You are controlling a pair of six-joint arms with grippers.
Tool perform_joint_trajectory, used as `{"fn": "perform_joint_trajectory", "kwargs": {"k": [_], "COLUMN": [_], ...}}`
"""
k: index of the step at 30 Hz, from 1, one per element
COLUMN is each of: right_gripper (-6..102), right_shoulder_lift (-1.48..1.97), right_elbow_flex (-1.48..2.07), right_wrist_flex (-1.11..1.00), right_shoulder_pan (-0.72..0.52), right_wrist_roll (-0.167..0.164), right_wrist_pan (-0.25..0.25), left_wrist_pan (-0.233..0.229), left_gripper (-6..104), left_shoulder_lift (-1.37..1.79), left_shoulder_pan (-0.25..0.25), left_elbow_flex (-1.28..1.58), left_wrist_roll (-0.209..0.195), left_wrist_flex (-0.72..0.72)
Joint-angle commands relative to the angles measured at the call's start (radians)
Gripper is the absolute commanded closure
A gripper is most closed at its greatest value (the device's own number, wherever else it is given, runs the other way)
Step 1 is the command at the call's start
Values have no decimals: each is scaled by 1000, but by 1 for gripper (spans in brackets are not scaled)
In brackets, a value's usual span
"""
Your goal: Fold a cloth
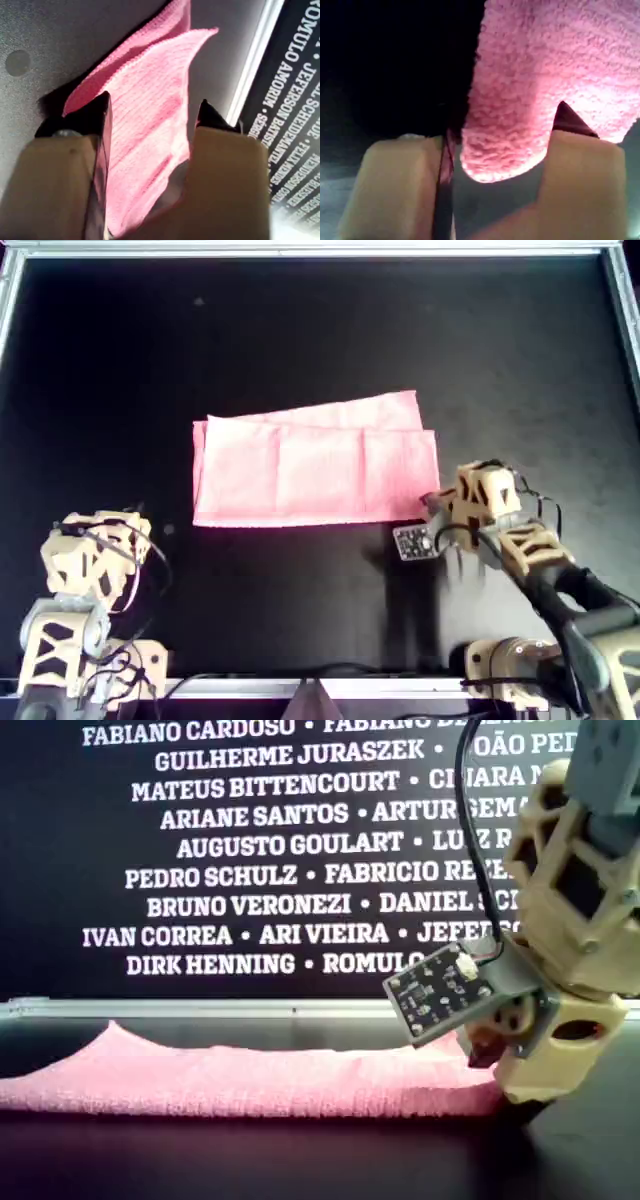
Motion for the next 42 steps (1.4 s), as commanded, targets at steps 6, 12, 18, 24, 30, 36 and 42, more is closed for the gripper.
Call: {"fn": "perform_joint_trajectory", "kwargs": {"k": [6,12,18,24,30,36,42], "right_gripper": [16,39,78,98,96,96,96], "right_shoulder_lift": [-51,-37,-25,-32,-25,-12,54], "right_elbow_flex": [-114,-103,-124,-126,-127,-173,-255], "right_wrist_flex": [-23,-23,-41,-43,-43,-43,-43], "right_shoulder_pan": [9,8,9,-2,-5,8,0], "right_wrist_roll": [6,6,6,6,6,-9,-11], "right_wrist_pan": [3,3,-14,-14,-12,-2,5], "left_wrist_pan": [-3,-3,-3,9,11,11,11], "left_gripper": [37,37,37,37,37,37,37], "left_shoulder_lift": [17,17,17,17,17,17,17], "left_shoulder_pan": [21,21,21,17,15,15,18], "left_elbow_flex": [-14,-14,-12,-12,-12,-11,-11], "left_wrist_roll": [5,5,5,5,5,5,5], "left_wrist_flex": [-15,-15,-15,-15,-15,-15,-15]}}
